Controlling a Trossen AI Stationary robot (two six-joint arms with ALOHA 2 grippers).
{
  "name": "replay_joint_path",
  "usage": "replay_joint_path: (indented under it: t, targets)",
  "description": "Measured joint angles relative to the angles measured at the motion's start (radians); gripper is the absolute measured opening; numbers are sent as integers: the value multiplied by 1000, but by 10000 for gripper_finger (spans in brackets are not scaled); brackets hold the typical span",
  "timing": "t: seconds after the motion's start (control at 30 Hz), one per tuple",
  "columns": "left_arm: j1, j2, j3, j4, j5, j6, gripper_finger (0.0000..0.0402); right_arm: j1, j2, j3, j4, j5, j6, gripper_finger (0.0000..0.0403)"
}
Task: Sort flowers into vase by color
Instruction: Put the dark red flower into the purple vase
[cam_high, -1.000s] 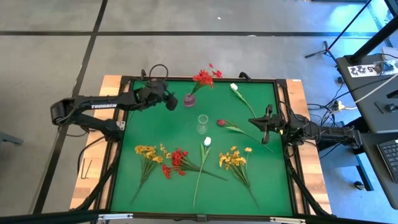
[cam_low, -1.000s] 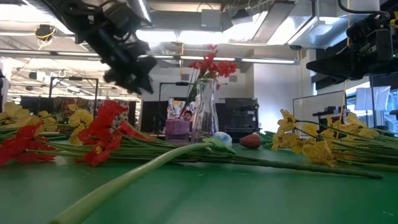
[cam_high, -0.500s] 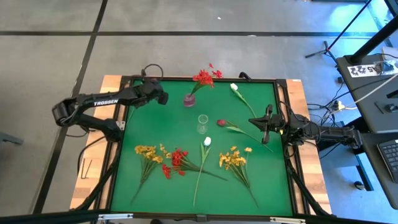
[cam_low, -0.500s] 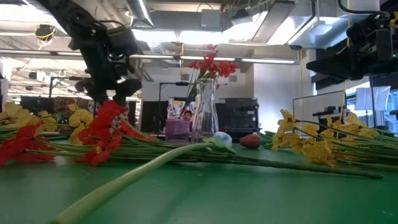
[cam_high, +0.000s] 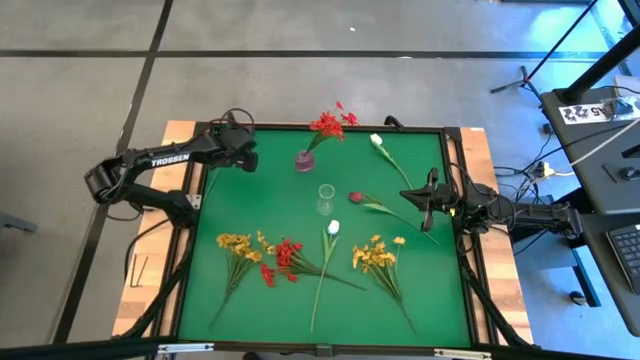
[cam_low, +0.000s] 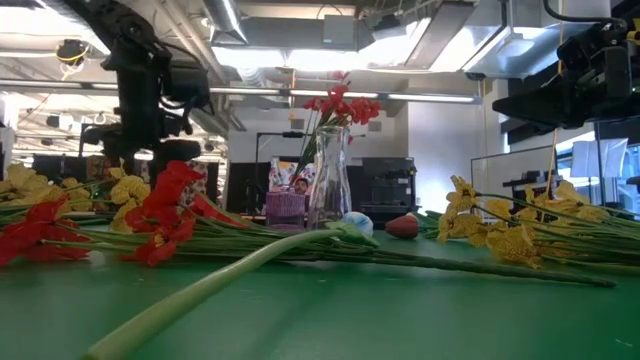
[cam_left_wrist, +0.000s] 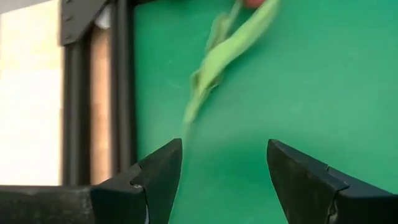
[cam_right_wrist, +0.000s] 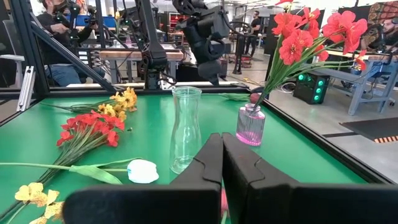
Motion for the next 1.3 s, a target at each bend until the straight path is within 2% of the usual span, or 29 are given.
replay_joint_path:
  t: [0.1,0.33,0.5,0.67,0.9,1.07,1.2,1.3]
  targets:
    - [32,14,0,-1,-11,55,229,0,0,0,0,0,0,1]
    - [151,97,0,-20,159,168,229,0,0,0,0,0,0,1]
    - [205,170,0,-76,164,194,229,0,0,0,0,0,0,1]
    - [212,237,2,-71,168,207,229,0,0,0,0,0,0,1]
    - [244,295,22,-78,239,276,229,0,0,0,0,0,0,1]
    - [285,307,76,-116,360,300,229,0,0,0,0,0,0,1]
    - [317,306,106,-120,517,313,229,0,0,0,0,0,0,1]
    - [342,307,105,-105,576,332,229,0,0,0,0,0,0,1]
